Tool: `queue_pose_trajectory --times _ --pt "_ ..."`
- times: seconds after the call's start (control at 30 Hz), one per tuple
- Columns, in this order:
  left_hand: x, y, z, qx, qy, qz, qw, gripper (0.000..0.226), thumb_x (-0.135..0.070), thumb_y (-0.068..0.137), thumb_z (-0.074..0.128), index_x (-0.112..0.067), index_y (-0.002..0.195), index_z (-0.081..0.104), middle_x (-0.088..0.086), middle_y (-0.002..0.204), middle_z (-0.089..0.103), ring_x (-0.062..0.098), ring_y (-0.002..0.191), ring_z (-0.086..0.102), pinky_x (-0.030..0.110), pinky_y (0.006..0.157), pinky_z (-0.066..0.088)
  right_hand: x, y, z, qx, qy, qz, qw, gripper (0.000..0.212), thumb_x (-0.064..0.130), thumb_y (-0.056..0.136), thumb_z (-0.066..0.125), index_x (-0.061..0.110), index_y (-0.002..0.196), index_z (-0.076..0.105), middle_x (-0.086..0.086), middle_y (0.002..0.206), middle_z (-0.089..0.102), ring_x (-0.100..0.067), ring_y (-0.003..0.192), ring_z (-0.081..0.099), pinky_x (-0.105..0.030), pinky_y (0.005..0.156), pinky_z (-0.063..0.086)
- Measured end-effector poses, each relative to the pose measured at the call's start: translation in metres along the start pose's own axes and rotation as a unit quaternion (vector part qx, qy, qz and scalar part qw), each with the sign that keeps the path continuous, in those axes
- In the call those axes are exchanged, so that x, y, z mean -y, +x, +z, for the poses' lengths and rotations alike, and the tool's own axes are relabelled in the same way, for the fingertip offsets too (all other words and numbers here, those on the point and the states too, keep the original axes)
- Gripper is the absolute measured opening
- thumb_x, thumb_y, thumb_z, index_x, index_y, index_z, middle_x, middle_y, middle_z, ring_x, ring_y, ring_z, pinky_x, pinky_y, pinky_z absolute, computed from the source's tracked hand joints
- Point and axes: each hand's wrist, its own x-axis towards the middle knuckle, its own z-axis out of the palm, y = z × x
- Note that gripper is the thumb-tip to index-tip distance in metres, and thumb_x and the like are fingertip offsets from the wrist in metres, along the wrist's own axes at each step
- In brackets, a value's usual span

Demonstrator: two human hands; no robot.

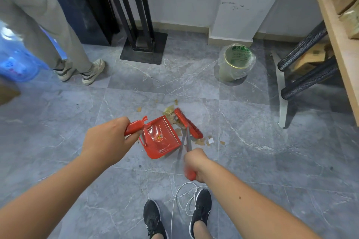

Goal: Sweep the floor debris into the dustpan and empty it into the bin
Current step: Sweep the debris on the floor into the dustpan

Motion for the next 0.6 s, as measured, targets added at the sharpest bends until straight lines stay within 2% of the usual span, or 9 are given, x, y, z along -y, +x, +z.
queue_pose_trajectory --times 0.17,0.33,0.6 --pt "0.035 -0.019 -0.002 -0.011 0.005 -0.003 1.000 0.050 -0.067 0.089 0.053 -0.021 0.069 0.050 -0.008 0.058 0.051 0.021 0.051 0.054 0.026 0.045 0.031 -0.015 -0.024 0.038 0.016 -0.005 0.001 1.000 0.043 -0.002 0.093 0.025 0.003 0.133 0.041 -0.013 0.070 0.046 -0.015 0.043 0.036 -0.015 0.036 0.026" --pt "0.061 -0.033 -0.007 -0.012 0.011 -0.011 1.000 0.050 -0.066 0.089 0.055 -0.021 0.068 0.048 -0.007 0.059 0.051 0.021 0.051 0.051 0.027 0.045 0.028 -0.027 -0.041 0.064 0.018 0.004 -0.005 1.000 0.039 -0.003 0.090 0.028 -0.002 0.127 0.043 -0.011 0.066 0.044 -0.013 0.036 0.034 -0.016 0.038 0.026" --pt "0.065 -0.037 -0.017 -0.008 0.001 -0.019 1.000 0.051 -0.068 0.089 0.050 -0.023 0.068 0.047 -0.008 0.059 0.052 0.018 0.050 0.050 0.027 0.046 0.031 -0.021 -0.057 0.071 -0.043 0.037 -0.041 0.998 0.043 -0.002 0.088 0.026 0.003 0.127 0.043 -0.014 0.072 0.048 -0.016 0.047 0.036 -0.019 0.040 0.027"
